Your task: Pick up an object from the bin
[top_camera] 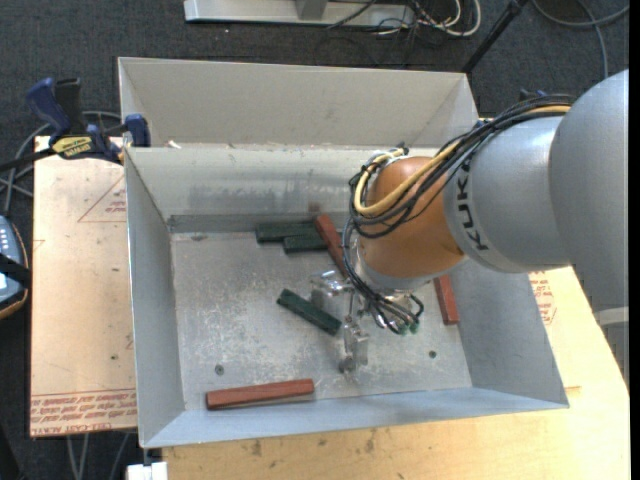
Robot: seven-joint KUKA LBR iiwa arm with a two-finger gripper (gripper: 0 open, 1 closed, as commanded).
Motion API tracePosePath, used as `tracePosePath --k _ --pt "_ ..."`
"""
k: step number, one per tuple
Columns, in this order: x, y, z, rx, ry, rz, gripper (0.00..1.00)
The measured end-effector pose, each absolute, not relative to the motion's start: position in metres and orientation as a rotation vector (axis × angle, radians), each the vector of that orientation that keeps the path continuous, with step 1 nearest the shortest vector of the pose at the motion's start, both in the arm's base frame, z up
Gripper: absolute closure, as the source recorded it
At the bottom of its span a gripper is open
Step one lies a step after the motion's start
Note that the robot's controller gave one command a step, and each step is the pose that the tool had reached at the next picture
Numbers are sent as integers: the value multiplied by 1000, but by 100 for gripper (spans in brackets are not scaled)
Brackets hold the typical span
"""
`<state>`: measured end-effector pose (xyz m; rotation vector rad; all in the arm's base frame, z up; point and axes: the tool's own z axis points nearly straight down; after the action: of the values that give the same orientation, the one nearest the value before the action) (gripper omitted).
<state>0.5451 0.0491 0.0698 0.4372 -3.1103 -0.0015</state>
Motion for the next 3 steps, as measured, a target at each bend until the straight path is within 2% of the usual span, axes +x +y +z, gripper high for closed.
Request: tracePosePath --k 1,2,3 --pt "546 49 70 437 -3112 -2 100" --pt "546 49 70 437 -3112 -2 0" --pt "539 114 98 287 -3133 -7 0"
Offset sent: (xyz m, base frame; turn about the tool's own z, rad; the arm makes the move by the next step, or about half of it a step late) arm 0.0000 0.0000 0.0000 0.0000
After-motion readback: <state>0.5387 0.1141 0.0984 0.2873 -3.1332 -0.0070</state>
